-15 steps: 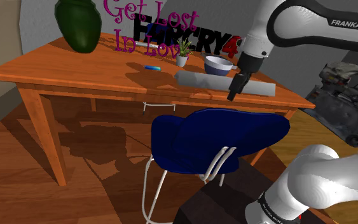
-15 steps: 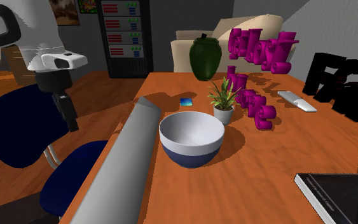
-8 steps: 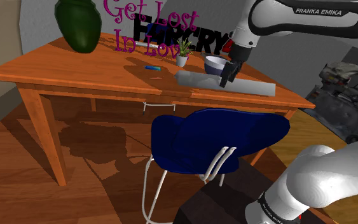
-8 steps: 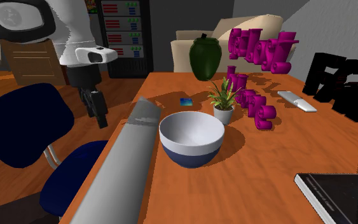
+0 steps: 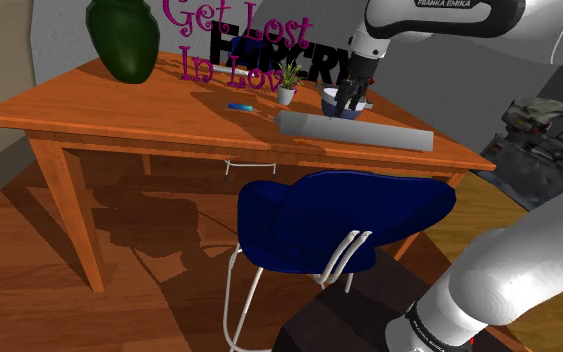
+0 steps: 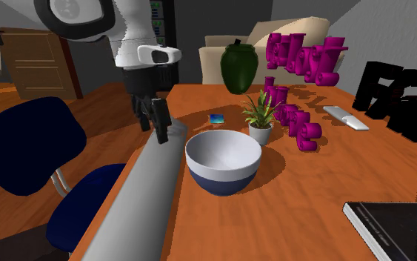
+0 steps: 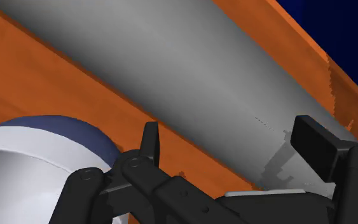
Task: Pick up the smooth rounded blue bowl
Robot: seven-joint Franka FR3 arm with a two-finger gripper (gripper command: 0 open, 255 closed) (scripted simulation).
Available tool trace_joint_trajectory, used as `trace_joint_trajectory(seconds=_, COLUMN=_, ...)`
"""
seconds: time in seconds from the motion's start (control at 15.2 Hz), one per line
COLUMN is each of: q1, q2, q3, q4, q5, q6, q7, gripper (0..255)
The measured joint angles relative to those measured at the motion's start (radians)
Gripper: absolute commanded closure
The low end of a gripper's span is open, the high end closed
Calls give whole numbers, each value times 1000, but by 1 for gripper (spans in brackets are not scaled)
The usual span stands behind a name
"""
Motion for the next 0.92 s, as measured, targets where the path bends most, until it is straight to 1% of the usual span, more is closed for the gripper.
trace_joint_trajectory(seconds=0.33, q1=-21, q2=189, q3=-34, q4=232, q5=11, q6=-29, q7=-48, gripper=0)
trace_joint_trajectory(seconds=0.53, q1=-38, q2=309, q3=-51, q4=406, q5=26, q6=-74, q7=-77, gripper=0)
trace_joint_trajectory(seconds=0.59, q1=-43, q2=336, q3=-55, q4=438, q5=29, q6=-78, q7=-84, gripper=0)
trace_joint_trajectory(seconds=0.73, q1=-45, q2=346, q3=-56, q4=429, q5=30, q6=-59, q7=-85, gripper=0)
trace_joint_trajectory(seconds=0.92, q1=-44, q2=335, q3=-56, q4=373, q5=28, q6=-14, q7=-82, gripper=0)
